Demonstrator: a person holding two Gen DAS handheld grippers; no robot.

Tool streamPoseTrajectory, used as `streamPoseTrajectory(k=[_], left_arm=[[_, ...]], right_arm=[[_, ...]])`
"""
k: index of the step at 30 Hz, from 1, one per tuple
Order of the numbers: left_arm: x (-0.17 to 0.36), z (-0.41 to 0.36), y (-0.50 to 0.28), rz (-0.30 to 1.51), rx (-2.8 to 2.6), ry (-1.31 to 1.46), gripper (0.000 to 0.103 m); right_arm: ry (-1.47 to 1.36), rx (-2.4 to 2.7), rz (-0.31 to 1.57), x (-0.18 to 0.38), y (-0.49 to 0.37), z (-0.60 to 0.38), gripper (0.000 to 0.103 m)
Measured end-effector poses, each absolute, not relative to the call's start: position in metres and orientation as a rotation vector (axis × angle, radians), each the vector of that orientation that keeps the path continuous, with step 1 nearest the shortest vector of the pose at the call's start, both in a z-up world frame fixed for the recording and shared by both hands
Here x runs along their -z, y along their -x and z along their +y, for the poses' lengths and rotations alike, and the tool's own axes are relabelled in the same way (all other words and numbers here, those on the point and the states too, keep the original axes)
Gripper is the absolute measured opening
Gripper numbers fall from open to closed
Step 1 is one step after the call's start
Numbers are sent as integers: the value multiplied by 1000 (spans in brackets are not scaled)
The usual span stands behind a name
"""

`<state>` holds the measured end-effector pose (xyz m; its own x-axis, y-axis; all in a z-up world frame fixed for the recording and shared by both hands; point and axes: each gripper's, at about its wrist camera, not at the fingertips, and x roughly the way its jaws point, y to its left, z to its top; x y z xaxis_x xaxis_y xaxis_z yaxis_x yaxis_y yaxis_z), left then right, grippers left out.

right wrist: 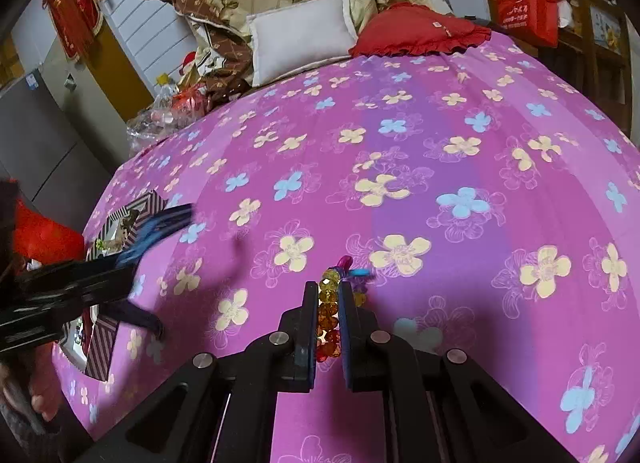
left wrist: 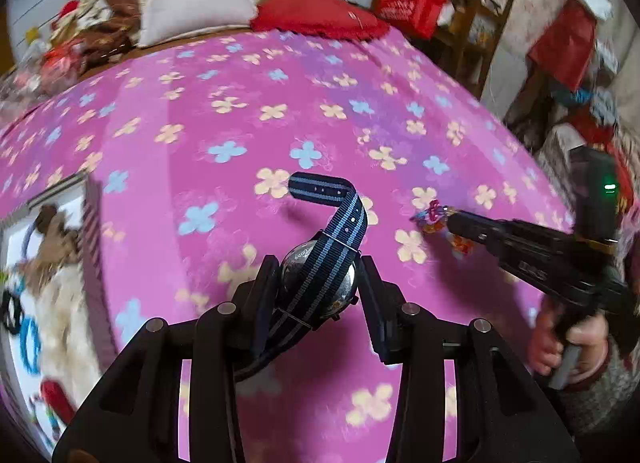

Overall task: Organize jewelry
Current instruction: 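Grasp the blue striped watch strap with the left tool and lift it while the right tool holds the bracelet, then carry the watch strap and bead bracelet to the white tray and release the bracelet from the right tool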

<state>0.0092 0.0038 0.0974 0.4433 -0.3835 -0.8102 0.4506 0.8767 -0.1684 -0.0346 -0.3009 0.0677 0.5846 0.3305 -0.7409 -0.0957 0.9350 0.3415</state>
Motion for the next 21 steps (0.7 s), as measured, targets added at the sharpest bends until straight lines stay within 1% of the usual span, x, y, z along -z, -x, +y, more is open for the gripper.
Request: streamPoseTrajectory(k=[4,10,15,21], left_arm=[[-120,24,21,925,484,-36,39],[-139,39,57,851,452,-10,39],[-146,45,83,812,454,-20,39],[-150,60,102,790,456,19,39]], right_arm=[[-287,-255,912,-68,37,-299,9],[-267,-203,897,-71,50,-295,9],[-288,-210,889,-76,77,-289,9],[-339,-203,930,-66,113,-291,9]])
